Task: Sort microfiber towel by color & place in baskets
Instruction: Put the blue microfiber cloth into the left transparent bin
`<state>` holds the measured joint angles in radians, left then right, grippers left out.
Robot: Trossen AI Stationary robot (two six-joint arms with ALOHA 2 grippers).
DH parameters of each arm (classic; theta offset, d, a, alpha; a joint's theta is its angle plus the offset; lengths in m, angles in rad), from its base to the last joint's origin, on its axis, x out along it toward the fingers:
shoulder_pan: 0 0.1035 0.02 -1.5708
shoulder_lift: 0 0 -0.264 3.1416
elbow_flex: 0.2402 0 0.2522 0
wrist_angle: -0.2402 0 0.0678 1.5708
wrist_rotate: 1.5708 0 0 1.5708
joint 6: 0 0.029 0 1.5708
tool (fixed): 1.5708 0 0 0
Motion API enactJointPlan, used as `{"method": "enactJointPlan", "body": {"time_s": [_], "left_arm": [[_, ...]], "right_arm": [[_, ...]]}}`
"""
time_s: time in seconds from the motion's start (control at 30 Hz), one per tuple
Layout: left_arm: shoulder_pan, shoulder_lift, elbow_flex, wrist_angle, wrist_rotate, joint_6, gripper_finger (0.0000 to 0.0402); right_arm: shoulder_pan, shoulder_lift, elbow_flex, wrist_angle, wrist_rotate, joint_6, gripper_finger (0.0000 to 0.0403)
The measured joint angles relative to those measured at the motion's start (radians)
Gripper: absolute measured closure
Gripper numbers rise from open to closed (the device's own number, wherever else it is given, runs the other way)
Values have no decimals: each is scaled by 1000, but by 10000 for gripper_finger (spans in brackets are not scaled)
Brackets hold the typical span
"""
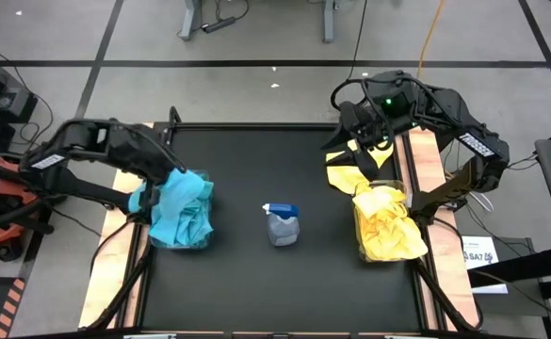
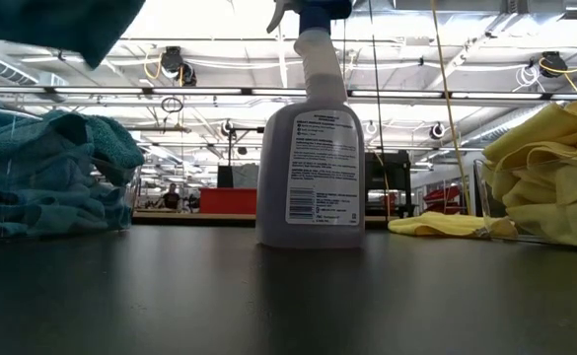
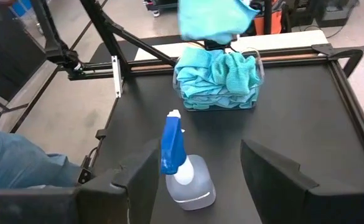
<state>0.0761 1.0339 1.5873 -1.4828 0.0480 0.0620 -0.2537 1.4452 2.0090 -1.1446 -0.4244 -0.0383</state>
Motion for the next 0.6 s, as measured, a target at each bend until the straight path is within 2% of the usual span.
{"method": "enactJointPlan", "body": {"time_s": [0.17,0.6], "left_arm": [[0,-8,-108,-58,-30,0,395],[0,-8,-465,-56,-30,-5,392]], "right_arm": [[30,0,0,-16,0,0,191],[94,0,0,-20,6,0,191]]}}
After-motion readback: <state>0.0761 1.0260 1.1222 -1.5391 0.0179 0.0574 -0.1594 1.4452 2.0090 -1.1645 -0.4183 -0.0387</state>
